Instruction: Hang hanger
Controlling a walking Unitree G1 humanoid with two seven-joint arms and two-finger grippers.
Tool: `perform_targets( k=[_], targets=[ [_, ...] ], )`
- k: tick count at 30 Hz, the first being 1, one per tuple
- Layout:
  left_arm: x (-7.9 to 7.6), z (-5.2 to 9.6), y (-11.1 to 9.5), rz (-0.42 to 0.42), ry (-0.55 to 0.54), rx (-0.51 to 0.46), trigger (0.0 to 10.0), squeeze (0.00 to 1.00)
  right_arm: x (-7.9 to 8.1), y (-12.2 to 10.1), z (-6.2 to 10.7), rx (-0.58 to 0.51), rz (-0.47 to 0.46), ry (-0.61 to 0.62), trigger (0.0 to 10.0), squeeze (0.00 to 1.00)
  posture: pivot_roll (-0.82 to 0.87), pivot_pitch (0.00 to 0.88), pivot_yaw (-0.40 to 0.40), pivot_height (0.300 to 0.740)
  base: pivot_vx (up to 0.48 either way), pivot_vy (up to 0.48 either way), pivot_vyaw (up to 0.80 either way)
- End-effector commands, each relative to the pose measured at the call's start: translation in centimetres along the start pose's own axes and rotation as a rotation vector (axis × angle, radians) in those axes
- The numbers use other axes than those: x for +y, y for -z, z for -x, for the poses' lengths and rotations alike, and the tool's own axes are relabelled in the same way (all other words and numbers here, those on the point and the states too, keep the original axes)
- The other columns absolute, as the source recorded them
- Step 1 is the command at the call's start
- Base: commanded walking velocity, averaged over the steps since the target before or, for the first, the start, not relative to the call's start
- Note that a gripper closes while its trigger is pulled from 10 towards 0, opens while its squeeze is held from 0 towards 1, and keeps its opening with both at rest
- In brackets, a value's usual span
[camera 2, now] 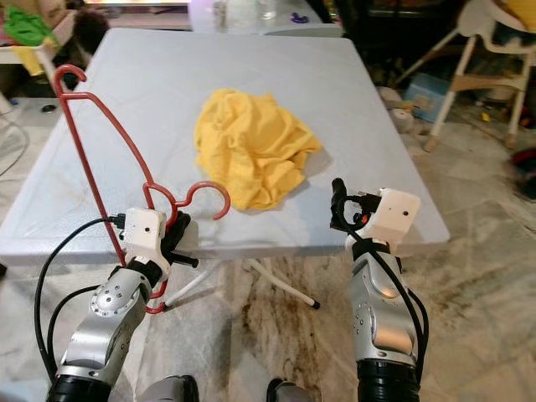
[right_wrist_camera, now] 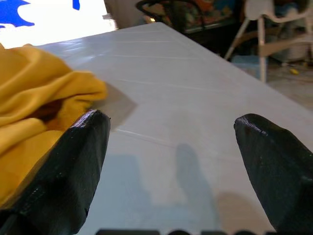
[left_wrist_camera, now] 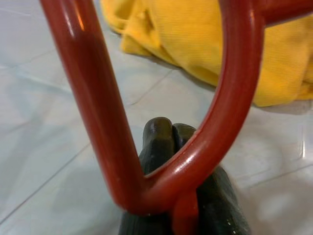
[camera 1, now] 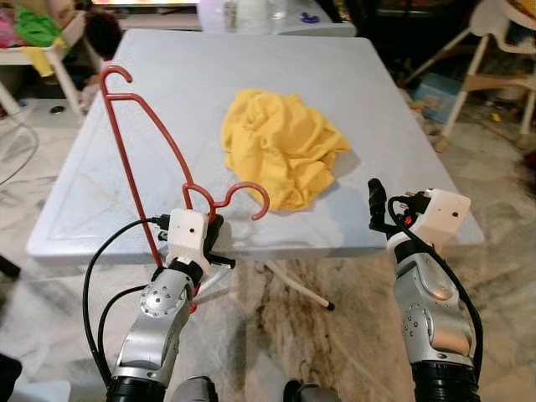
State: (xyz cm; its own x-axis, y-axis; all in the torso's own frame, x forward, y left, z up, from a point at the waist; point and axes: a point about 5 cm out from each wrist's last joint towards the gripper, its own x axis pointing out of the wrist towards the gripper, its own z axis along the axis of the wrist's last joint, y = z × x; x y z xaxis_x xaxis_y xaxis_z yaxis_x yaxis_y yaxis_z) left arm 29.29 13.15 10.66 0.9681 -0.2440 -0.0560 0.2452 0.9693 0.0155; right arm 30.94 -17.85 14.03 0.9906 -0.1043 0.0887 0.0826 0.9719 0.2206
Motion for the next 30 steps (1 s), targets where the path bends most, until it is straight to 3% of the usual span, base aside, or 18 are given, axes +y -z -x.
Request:
perform_targets(
  k=[1, 5, 19, 30],
  targets=[
    [-0.05, 0.03, 0.37, -0.005, -0.009, 0.023, 10.0, 0.00, -0.24, 0.04, -0.12, 0.014, -0.004, 0.013, 10.0, 0.00, 0.09, 0.165, -0.068, 0.740, 0.000, 0.000, -0.76],
    [0.03, 0.07, 0.47, 0.000, -0.015, 0.031, 10.0, 0.00, -0.23, 0.08, -0.13, 0.016, -0.007, 0.014, 10.0, 0.00, 0.09, 0.168, -0.069, 0.740, 0.000, 0.000, -0.70],
    [0.15, -0.08, 0.41, -0.005, -0.010, 0.036, 10.0, 0.00, -0.44, 0.15, -0.12, 0.017, -0.020, 0.034, 10.0, 0.00, 0.08, 0.167, -0.059, 0.740, 0.000, 0.000, 0.00],
    [-0.05, -0.30, 0.47, -0.002, 0.002, 0.046, 10.0, 0.00, -0.77, 0.08, -0.17, 0.018, -0.032, 0.053, 10.0, 0.00, 0.07, 0.165, -0.060, 0.740, -0.278, 0.000, 0.00]
  ],
)
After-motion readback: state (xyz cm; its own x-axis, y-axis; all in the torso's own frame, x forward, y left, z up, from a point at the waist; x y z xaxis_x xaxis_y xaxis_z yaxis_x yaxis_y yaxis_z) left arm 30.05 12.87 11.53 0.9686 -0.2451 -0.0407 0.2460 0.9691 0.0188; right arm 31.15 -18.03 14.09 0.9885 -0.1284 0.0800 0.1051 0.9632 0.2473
